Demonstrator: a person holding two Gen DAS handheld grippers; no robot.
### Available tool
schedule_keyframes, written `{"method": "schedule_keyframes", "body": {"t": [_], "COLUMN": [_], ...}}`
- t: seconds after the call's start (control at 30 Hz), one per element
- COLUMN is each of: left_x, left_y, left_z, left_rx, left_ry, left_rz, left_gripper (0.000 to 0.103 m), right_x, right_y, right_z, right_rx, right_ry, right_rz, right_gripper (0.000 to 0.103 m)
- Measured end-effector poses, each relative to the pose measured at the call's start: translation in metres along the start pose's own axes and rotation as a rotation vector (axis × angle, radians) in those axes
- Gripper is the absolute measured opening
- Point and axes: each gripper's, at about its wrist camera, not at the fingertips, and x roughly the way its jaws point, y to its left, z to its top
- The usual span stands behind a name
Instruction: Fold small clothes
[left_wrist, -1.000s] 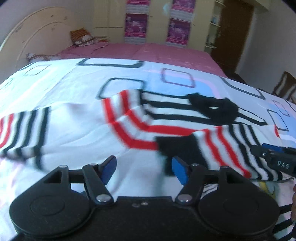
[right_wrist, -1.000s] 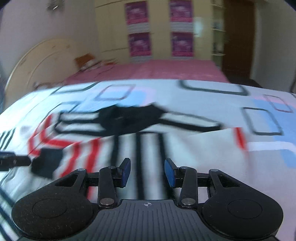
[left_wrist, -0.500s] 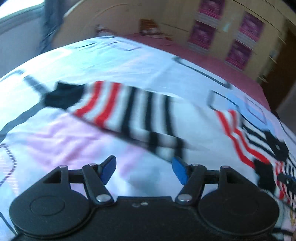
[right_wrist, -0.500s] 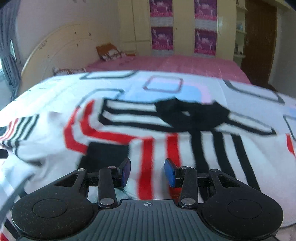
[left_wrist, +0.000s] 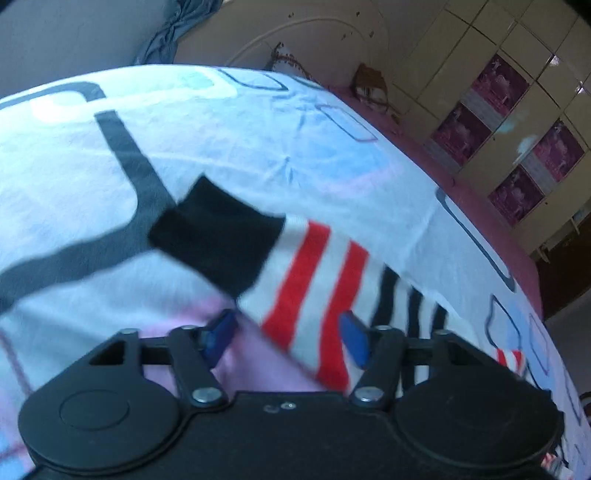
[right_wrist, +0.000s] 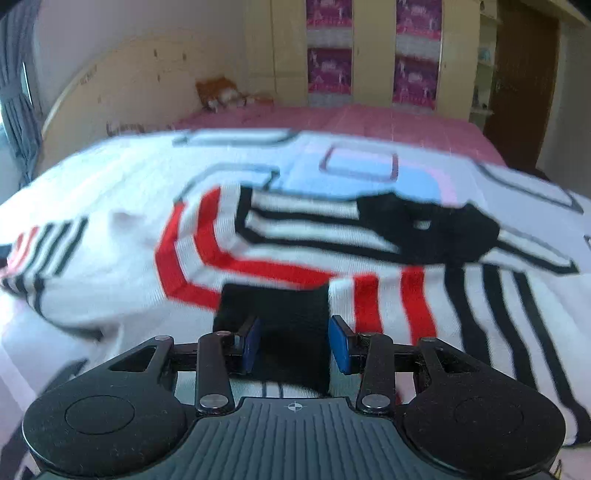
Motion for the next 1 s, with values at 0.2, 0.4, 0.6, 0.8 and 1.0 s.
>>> {"method": "schedule_keyframes", "body": {"t": [0.2,0.4,0.6,0.8,1.0], "left_x": [0.011,-0.016,-0.06,-0.08,-0.07], "left_y": [0.012,-0.014,-0.097,-0.201,-0.286], "left_z": [0.008,0.005,-0.02,-0.085,-0.167], "left_rx": [-0.024,0.059,0.305,0.533,0.714], "left_ry": [-0.051,-0.124,-0.146,-0.05,0.069], "left_rz": [0.017,-0.053,-0.254,-0.483,-0.614], "left_gripper": [0.014,0.006,0.006,0.006,0.006], "right_x": [-0.008,-0.003,-0.024,-0.051,-0.082], "right_y": [0.006,0.004,-0.009,-0.038,-0.087], "right_z": [0.0,0.0,0.001,-0.005,-0.018], "right_rx": [0.01,0.019,0.074,0.11,0.162], "right_ry": [-0.052,-0.02,-0.058,-0.092,-0.111], "right_rz": [-0.032,-0.022,0.002,-0.014,-0.072], "right_gripper": [0.041,0.041,0.041,0.041,0.041]}}
